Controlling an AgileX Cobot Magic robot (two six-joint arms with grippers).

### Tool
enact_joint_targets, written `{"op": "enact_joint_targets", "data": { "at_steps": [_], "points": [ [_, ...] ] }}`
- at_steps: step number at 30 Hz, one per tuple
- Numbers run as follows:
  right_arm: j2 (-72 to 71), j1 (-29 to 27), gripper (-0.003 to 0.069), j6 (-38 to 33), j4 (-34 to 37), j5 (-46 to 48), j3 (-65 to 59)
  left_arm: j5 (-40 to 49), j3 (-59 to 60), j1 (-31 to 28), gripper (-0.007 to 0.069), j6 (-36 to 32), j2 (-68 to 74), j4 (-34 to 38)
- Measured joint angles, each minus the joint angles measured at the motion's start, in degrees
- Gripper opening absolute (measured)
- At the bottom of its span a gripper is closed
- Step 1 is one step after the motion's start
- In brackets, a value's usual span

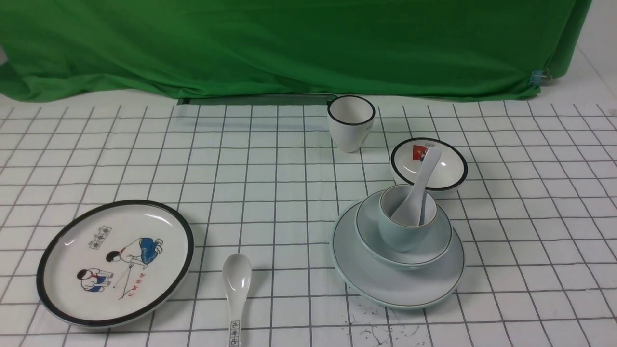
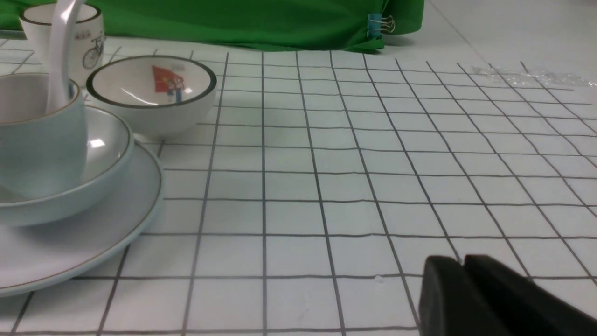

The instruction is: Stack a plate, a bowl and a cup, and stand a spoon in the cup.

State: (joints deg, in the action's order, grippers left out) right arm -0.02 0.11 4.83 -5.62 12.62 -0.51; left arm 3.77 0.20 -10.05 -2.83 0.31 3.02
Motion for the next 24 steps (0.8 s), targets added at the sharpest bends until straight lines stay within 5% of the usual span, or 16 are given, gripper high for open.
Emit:
{"op": "enact_joint_targets", "data": {
  "at_steps": [8, 24],
  "points": [
    [0.0, 0.0, 0.0111, 0.0, 0.0, 0.0, 0.0, 9.3, 0.2, 0.0, -0.003, -0.8, -0.2, 0.2],
    [0.0, 0.0, 0.0144, 0.0, 0.0, 0.0, 0.0, 9.4, 0.2, 0.0, -0.003, 0.2, -0.2, -1.7]
  ]
}}
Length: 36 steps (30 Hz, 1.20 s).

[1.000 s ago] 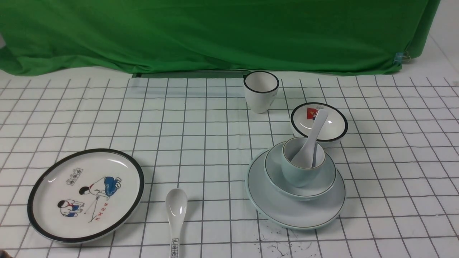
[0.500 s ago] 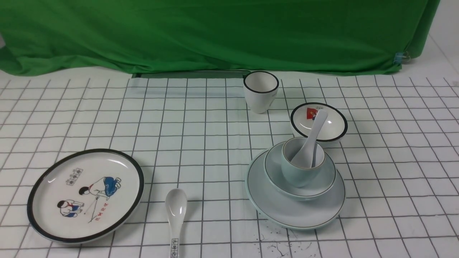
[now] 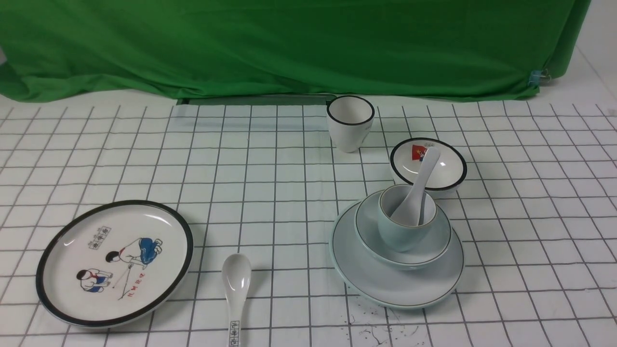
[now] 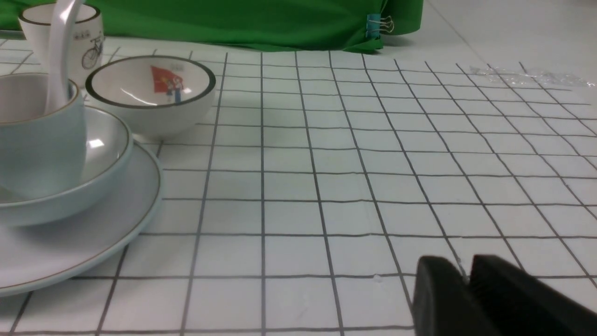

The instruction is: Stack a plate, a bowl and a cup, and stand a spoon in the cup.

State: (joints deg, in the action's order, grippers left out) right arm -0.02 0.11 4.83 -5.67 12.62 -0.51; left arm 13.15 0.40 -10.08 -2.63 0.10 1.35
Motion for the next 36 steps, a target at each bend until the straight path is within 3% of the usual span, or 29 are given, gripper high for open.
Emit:
{"op": "enact_joint_targets", "data": {
  "at_steps": [10, 36],
  "points": [
    [0.0, 0.0, 0.0176, 0.0, 0.0, 0.0, 0.0, -0.1, 0.0, 3.5, -0.0029, 0.0, 0.0, -0.1],
    [0.0, 0.0, 0.0237, 0.0, 0.0, 0.0, 0.0, -0.1, 0.0, 3.6, -0.0029, 0.0, 0.0, -0.2]
  ]
}}
